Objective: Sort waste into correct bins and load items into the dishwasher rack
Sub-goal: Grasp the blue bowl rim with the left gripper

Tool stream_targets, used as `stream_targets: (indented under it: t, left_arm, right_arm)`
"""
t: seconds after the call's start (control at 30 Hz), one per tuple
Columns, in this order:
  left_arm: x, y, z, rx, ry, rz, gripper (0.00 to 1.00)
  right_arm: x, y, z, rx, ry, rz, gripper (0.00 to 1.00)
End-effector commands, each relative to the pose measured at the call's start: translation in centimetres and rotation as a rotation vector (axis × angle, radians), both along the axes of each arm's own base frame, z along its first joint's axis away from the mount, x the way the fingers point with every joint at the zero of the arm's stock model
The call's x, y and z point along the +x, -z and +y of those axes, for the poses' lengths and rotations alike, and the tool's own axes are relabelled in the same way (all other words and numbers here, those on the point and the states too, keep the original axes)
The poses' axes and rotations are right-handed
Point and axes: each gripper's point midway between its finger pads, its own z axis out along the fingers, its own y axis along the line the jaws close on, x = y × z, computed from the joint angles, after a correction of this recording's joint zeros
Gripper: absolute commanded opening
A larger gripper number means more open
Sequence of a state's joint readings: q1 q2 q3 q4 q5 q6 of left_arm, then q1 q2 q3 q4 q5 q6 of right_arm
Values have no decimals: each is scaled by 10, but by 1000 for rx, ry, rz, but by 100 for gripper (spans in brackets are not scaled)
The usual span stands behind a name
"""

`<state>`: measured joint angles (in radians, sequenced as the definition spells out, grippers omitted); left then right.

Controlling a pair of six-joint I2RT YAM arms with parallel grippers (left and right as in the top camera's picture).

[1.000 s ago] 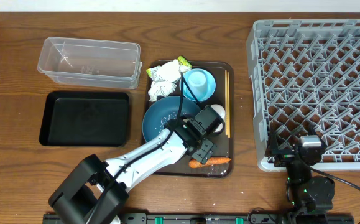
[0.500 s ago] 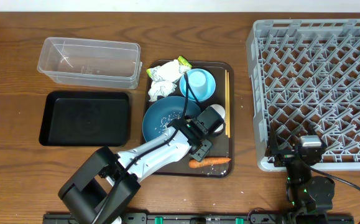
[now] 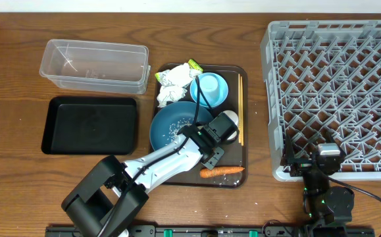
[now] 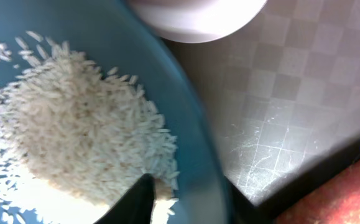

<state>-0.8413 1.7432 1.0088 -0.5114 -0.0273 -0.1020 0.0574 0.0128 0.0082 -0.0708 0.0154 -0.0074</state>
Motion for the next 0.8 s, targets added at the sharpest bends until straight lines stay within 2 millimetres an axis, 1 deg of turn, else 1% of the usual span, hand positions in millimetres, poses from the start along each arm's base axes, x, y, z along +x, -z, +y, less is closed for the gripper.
stream_targets:
  t: [0.0,0.2,0.27,0.3,0.43,0.63,0.77]
  left_arm:
    - [7,-9,-5,-16,-5,-28,25]
    - [7,-14,-6,-27,-4,-38,19]
    - [8,-17,-7,-34,-4,-43,11]
    - [8,-19,-7,-38,-5,-47,10]
    - [11,-37,-10,-78,-8,-81,9]
    - [14,-71,-13,-150,-9,-145,7]
    - [14,-87,-14,-185,-9,-176,6]
  right_arm:
    - [0,2,-3,14,15,5,99]
    - [0,2,-3,14,15,5,99]
    - [0,2,-3,14,15,5,99]
    - [0,2,-3,14,15,5,99]
    - [0,2,-3,14,15,5,99]
    - [0,2,-3,14,15,5,99]
    - [0,2,-3,14,15,5,99]
